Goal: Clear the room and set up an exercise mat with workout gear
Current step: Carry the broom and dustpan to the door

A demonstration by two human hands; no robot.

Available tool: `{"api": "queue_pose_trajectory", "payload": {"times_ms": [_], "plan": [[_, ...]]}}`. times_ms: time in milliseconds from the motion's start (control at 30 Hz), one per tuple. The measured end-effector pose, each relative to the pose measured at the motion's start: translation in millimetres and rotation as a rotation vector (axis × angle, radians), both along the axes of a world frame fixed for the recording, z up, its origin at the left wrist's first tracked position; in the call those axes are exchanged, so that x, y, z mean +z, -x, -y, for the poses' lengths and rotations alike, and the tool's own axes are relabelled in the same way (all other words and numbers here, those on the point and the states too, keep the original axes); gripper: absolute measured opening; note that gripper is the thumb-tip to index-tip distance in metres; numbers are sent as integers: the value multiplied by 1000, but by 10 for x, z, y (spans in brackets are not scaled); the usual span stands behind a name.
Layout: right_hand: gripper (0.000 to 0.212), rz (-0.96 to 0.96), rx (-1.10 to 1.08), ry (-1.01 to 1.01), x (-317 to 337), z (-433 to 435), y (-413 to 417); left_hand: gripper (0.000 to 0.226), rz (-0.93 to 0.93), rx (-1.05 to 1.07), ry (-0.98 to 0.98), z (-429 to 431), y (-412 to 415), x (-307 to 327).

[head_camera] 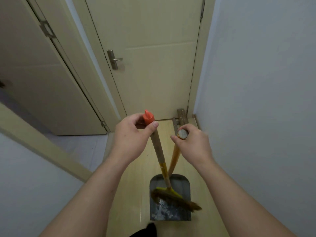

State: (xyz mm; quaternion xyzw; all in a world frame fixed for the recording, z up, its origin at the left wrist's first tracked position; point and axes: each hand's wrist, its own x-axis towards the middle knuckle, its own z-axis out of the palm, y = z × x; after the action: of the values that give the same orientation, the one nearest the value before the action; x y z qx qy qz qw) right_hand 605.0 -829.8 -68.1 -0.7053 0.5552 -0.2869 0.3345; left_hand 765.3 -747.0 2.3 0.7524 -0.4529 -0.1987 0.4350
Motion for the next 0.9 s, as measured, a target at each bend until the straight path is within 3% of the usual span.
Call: {"api": "queue_pose_trajectory", "payload": {"times_ms": [267,500,900], "plan": [[31,-71,-62,36,-122,1268,-623,33,-7,-63,4,1355,-633,-129],[29,-134,-99,-76,-196,2233,-864,27,-18,-161,-36,2587,-1173,-220],[27,-351,-129,-109,-541,3539,-768,27,96,-372,-158,4403,-955,-497]]}}
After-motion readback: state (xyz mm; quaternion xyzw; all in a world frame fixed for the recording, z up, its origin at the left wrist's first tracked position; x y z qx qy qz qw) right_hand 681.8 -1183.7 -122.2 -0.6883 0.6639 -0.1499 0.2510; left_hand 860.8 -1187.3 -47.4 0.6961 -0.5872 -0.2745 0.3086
